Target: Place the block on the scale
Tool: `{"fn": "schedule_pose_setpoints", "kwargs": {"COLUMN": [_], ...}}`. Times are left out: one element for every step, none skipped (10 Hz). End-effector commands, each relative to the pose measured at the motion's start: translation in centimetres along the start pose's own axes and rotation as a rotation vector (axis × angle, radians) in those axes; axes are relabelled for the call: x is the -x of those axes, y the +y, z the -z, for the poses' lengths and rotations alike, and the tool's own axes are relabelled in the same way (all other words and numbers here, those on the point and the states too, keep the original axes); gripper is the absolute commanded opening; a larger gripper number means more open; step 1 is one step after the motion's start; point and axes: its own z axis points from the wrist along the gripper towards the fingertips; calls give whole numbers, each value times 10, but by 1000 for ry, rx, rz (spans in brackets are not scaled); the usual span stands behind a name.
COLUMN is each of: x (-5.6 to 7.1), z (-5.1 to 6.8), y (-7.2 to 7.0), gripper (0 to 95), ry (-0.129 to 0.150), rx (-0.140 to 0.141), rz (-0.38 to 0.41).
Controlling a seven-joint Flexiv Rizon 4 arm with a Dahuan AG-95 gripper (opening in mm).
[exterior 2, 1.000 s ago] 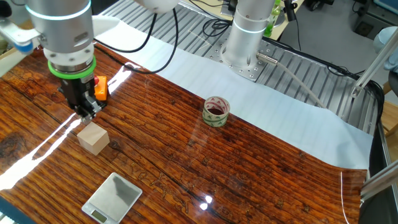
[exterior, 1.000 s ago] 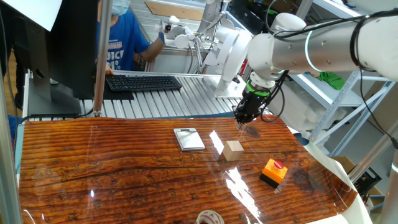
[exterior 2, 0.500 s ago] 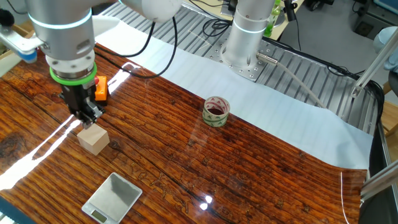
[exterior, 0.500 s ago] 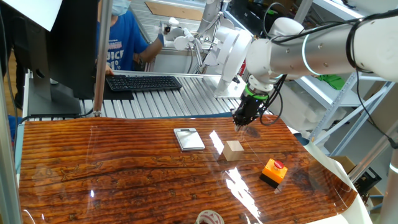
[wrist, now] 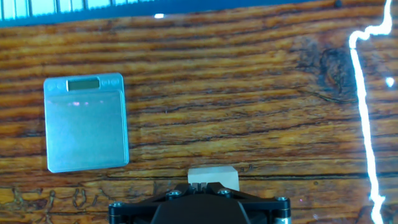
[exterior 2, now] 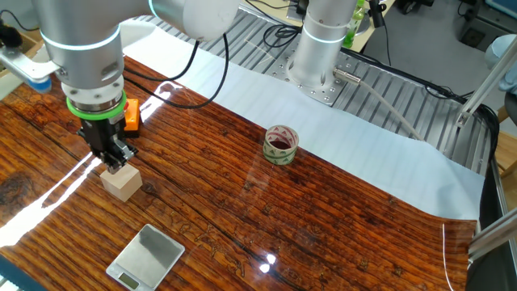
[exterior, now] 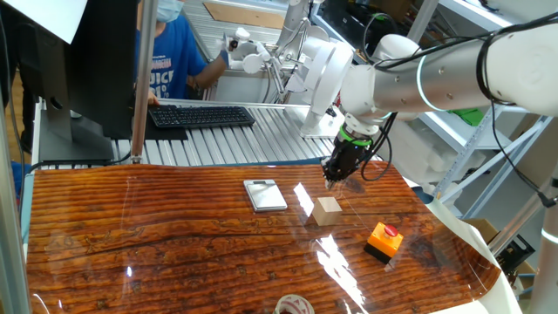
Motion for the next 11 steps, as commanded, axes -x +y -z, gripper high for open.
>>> {"fn": "schedule_pose_setpoints", "kwargs": {"x": [-1, -1, -2, -2, -3, -3, -3, -4, -5, -5, -5], "z": [-6, -8, -12, -16, -20, -24, -28, -31, -32, -33, -34], "y": [-2, -3, -5, -6, -8, -9, -11, -13, -14, -14, -15], "gripper": [0, 0, 0, 0, 0, 0, 0, 0, 0, 0, 0], "ry": [-2, -2, -2, -2, -2, -3, -3, -3, -2, -2, -1], "rx": [-1, 0, 3, 4, 5, 8, 10, 10, 11, 11, 10], "rz": [4, 7, 13, 17, 20, 22, 26, 29, 30, 30, 28]}}
